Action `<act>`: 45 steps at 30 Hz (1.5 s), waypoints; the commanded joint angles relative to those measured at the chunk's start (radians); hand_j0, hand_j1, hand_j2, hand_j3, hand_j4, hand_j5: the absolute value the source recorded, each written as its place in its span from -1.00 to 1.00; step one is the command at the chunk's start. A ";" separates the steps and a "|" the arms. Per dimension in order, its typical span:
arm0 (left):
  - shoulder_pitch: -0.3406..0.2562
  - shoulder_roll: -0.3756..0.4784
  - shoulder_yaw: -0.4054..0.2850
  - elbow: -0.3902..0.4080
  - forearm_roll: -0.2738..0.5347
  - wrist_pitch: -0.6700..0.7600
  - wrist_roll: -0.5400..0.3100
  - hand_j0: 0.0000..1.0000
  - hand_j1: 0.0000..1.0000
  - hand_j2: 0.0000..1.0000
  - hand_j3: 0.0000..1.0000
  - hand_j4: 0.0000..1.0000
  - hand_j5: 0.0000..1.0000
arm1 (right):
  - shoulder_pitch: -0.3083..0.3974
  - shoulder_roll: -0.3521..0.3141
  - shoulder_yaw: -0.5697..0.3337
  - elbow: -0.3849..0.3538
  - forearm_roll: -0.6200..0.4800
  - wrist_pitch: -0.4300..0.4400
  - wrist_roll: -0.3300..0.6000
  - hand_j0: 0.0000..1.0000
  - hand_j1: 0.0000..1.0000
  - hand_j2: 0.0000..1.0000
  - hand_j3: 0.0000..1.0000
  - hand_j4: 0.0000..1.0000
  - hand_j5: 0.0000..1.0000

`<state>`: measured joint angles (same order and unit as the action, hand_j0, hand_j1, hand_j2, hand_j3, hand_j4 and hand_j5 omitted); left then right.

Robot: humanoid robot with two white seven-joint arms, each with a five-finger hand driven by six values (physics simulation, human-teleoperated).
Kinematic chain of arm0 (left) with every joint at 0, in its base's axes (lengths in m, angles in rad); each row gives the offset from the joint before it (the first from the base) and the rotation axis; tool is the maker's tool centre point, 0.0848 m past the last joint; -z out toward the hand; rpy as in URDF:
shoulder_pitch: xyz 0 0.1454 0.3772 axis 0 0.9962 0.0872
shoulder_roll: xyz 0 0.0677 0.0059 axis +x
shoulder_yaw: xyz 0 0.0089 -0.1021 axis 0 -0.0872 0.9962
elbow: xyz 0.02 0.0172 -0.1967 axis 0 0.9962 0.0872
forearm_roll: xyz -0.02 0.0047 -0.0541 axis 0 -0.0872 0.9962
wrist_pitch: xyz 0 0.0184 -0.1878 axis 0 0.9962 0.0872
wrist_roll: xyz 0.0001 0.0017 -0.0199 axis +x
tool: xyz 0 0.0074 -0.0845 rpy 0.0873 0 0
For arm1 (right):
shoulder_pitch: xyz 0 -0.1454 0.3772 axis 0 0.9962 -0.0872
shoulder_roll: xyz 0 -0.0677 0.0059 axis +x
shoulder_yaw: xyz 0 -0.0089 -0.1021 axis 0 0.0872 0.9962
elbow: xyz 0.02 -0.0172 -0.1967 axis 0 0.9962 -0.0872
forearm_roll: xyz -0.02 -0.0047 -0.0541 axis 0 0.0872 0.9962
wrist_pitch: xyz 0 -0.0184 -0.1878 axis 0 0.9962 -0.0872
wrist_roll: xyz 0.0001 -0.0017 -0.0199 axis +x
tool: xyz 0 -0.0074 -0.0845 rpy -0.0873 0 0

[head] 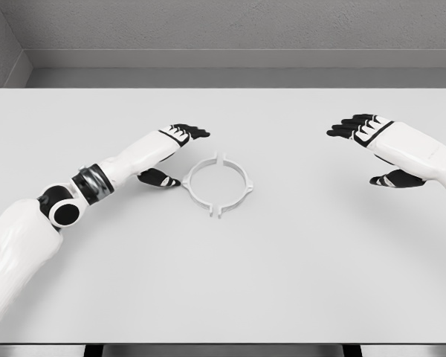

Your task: Assemble PVC drainage pipe clamps

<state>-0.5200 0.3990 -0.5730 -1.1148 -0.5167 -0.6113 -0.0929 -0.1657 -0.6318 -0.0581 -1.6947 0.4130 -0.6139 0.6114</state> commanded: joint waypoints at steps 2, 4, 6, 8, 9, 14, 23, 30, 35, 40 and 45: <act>0.000 -0.003 0.001 0.003 0.006 0.000 0.001 1.00 1.00 1.00 1.00 1.00 1.00 | 0.000 0.000 0.000 -0.020 -0.006 0.003 -0.001 1.00 1.00 1.00 1.00 1.00 1.00; 0.000 -0.005 0.002 0.004 0.006 0.000 0.001 1.00 1.00 1.00 1.00 1.00 1.00 | 0.000 0.000 0.000 -0.025 -0.006 0.003 -0.001 1.00 1.00 1.00 1.00 1.00 1.00; -0.012 -0.017 0.002 0.026 0.006 0.000 0.001 1.00 1.00 1.00 1.00 1.00 1.00 | 0.000 0.000 0.000 -0.025 -0.006 0.003 -0.001 1.00 1.00 1.00 1.00 1.00 1.00; -0.017 -0.023 0.002 0.039 0.007 0.000 0.001 1.00 1.00 1.00 1.00 1.00 1.00 | 0.000 0.000 0.000 -0.023 -0.006 0.003 -0.001 1.00 1.00 1.00 1.00 1.00 1.00; -0.017 -0.023 0.002 0.039 0.007 0.000 0.001 1.00 1.00 1.00 1.00 1.00 1.00 | 0.000 0.000 0.000 -0.023 -0.006 0.003 -0.001 1.00 1.00 1.00 1.00 1.00 1.00; -0.017 -0.026 0.002 0.041 0.006 0.000 0.001 1.00 1.00 1.00 1.00 1.00 1.00 | 0.000 0.000 0.000 -0.025 -0.006 0.003 -0.001 1.00 1.00 1.00 1.00 1.00 1.00; -0.011 -0.046 0.001 0.036 0.006 0.000 0.001 1.00 1.00 1.00 1.00 1.00 1.00 | 0.000 0.000 0.000 -0.025 -0.006 0.003 -0.001 1.00 1.00 1.00 1.00 1.00 1.00; -0.006 -0.046 0.001 0.029 0.007 0.000 0.001 1.00 1.00 1.00 1.00 1.00 1.00 | 0.000 0.000 0.000 -0.025 -0.006 0.003 -0.001 1.00 1.00 1.00 1.00 1.00 1.00; -0.006 -0.046 0.002 0.027 0.010 0.000 0.001 1.00 1.00 1.00 1.00 1.00 1.00 | 0.000 0.000 0.000 -0.025 -0.006 0.003 -0.001 1.00 1.00 1.00 1.00 1.00 1.00; -0.003 -0.046 0.001 0.026 0.010 0.000 0.001 1.00 1.00 1.00 1.00 1.00 1.00 | 0.000 0.000 0.000 -0.025 -0.006 0.003 -0.001 1.00 1.00 1.00 1.00 1.00 1.00; -0.003 -0.045 0.002 0.026 0.012 0.000 0.001 1.00 1.00 1.00 1.00 1.00 1.00 | 0.000 0.000 0.000 -0.025 -0.006 0.003 -0.001 1.00 1.00 1.00 1.00 1.00 1.00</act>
<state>-0.5216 0.3539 -0.5714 -1.0883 -0.5128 -0.6110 -0.0916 -0.1657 -0.6313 -0.0581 -1.7192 0.4131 -0.6139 0.6114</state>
